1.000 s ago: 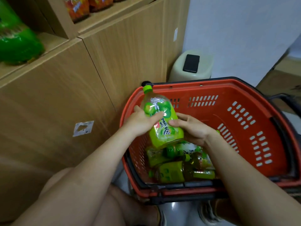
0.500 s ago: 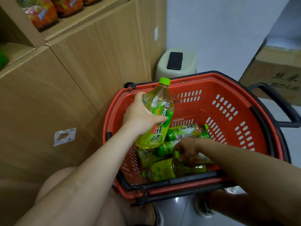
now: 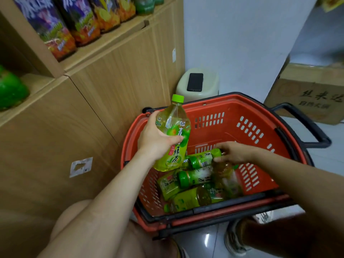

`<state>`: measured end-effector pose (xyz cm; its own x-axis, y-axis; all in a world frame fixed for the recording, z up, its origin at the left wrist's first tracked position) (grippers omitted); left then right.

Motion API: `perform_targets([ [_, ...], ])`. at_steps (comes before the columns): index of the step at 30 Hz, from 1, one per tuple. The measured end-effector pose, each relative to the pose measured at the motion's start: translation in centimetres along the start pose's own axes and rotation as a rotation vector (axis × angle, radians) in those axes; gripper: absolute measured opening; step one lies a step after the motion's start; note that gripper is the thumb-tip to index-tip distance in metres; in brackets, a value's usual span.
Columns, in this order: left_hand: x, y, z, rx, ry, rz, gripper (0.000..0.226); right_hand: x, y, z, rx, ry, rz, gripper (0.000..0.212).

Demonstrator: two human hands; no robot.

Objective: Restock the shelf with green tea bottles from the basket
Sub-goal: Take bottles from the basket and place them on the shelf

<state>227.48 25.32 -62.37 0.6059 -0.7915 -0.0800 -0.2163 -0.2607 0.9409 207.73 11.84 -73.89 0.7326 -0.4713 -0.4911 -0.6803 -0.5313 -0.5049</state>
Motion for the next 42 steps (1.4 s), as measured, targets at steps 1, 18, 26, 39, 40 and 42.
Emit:
perform_targets([
  [1,-0.4,0.4,-0.2,-0.033,0.013,0.019,0.099,-1.1,-0.4,-1.1,0.123,0.038,-0.014,0.022],
  [18,-15.7,15.9,-17.6,-0.196,0.476,0.599,0.089,-17.9,-29.0,-18.2,0.293,0.787,-0.637,0.009],
  [26,-22.3,17.8,-30.9,-0.114,0.750,0.628,0.088,-19.9,-43.9,-18.2,0.292,0.861,-0.850,0.024],
  [39,-21.3,8.1,-41.9,-0.101,0.951,0.314,0.096,-15.0,-58.6,-10.8,-0.046,0.797,-0.864,0.034],
  [40,-21.2,7.9,-42.3,-0.076,0.956,0.296,0.096,-14.9,-59.2,-10.5,-0.069,0.784,-0.868,0.036],
  [42,-21.0,8.2,-42.9,0.066,0.972,0.253,0.100,-14.8,-60.1,-9.9,-0.092,0.754,-0.879,0.038],
])
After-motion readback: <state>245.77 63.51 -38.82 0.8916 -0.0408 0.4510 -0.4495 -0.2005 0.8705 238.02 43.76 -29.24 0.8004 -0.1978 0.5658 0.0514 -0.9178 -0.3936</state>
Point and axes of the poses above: each hand's wrist, its own x-axis towards the middle knuckle, its own z-axis out of the palm, y = z × x, the point moved 6 cm from there along x, towards the middle knuckle, and after that the axes turned 13 degrees about -x, right-handed, at the moved point
